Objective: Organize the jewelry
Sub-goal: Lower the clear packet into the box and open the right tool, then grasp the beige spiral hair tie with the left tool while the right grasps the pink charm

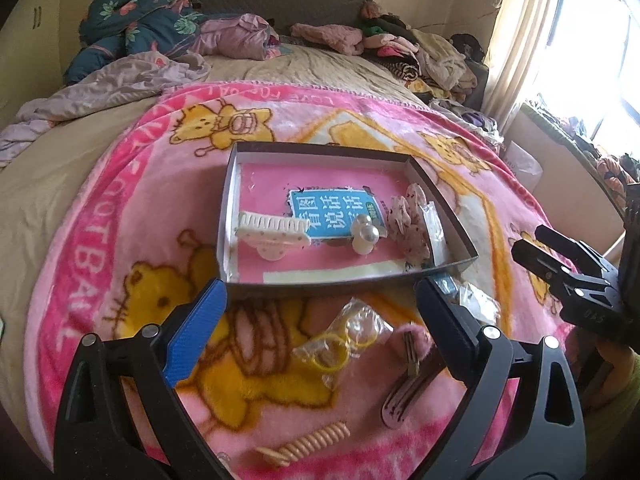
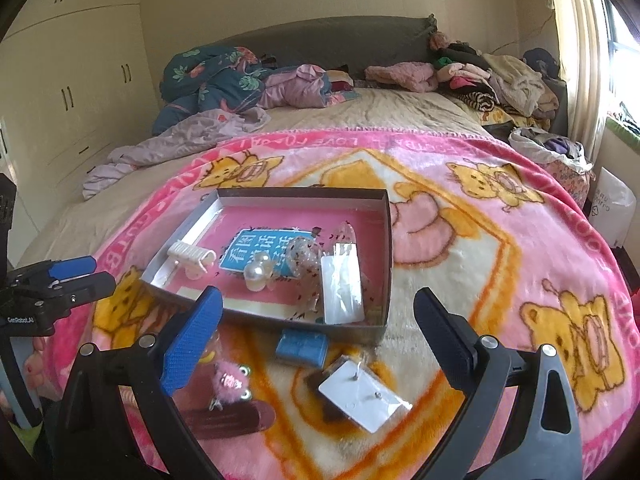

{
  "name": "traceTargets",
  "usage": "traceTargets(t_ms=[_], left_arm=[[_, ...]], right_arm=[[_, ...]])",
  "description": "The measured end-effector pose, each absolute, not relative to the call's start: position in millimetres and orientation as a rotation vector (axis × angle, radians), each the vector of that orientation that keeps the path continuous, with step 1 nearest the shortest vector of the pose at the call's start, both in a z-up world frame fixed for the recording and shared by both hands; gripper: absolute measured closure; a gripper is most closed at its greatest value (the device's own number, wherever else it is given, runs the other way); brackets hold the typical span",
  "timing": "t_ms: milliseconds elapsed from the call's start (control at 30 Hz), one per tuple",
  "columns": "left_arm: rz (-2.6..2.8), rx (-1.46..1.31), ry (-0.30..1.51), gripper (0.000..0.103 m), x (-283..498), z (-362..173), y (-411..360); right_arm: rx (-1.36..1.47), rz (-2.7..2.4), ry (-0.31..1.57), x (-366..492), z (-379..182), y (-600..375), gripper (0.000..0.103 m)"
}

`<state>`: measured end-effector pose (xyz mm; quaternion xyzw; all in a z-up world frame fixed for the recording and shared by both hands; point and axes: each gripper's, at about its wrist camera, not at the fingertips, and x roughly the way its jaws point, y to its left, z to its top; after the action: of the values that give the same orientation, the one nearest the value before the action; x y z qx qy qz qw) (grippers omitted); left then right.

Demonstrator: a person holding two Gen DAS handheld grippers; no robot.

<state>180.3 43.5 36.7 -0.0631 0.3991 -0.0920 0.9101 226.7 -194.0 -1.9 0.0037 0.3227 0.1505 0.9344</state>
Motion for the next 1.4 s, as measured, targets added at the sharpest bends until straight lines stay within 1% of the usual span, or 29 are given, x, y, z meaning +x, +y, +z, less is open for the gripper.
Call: traceTargets(t_ms=[567, 1400], left_arm=[[-0.179, -0.128, 0.842, 0.016, 135.7, 19.4, 51.7], [-0.123, -0.051, 0.934, 0.016, 90.7, -26.7, 63.8]], right_arm=[[-0.023, 0.340, 0.682, 181.9, -12.8, -190.4, 0.009], [-0.070, 0.448, 0.744, 163.3, -42.0, -160.0, 0.009]])
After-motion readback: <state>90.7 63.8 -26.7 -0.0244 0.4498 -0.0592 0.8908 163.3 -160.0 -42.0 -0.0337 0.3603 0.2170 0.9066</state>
